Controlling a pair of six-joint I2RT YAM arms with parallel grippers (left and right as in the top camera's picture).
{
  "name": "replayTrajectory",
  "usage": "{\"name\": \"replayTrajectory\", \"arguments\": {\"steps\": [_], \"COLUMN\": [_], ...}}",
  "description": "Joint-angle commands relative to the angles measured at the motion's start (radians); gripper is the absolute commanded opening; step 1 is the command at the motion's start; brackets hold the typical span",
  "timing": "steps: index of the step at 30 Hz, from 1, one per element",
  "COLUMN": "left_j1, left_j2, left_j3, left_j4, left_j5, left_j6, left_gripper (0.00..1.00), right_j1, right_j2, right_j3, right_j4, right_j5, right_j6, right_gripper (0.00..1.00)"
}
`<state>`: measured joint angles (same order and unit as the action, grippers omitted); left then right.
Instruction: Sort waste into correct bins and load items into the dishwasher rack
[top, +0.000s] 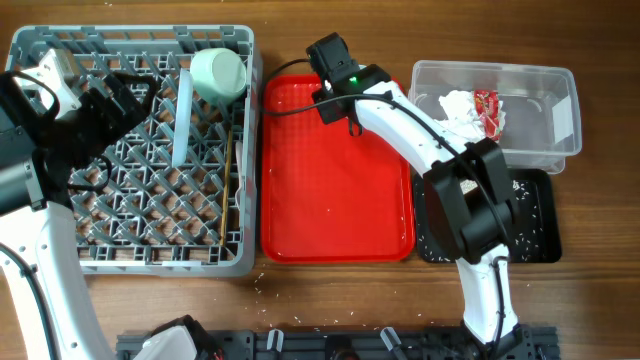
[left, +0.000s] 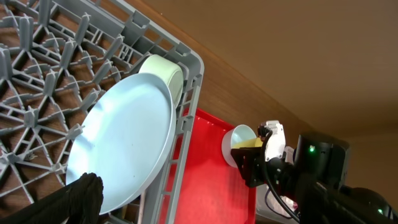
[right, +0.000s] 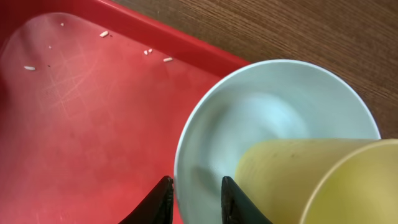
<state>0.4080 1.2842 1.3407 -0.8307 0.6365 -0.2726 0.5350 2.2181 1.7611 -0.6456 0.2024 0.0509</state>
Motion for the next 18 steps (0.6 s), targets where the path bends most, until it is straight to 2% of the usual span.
{"name": "replayTrajectory", "arguments": {"steps": [1,7,11,15,18], "left_j1": [0.007,0.007,0.007,0.007,0.007], "left_j2": [0.002,0.002,0.002,0.002,0.002], "left_j3": [0.0,0.0,0.0,0.0,0.0], "left_j4": [0.003,0.003,0.003,0.003,0.003], "left_j5": [0.008,0.008,0.009,0.008,0.009], "left_j6": [-0.005,-0.005,-0.005,-0.005,-0.005], "left_gripper": [1.0,1.0,1.0,1.0,1.0], "right_j1": [0.0,0.001,0.001,0.001,0.003], "right_j2": [0.017,0.017,0.017,0.017,0.017], "right_j3": [-0.029,-0.032,-0.032,-0.032,-0.032], "right_j4": [0.002,-0.062,-0.114,-0.146,-0.204], "right_j5": [-0.009,-0.017,-0.031,-0.144,-0.307], "right_j6": [-0.006,-0.006,-0.006,-0.011,-0.021], "right_gripper": [0.26,0.25,0.2,0.2,0.2]}}
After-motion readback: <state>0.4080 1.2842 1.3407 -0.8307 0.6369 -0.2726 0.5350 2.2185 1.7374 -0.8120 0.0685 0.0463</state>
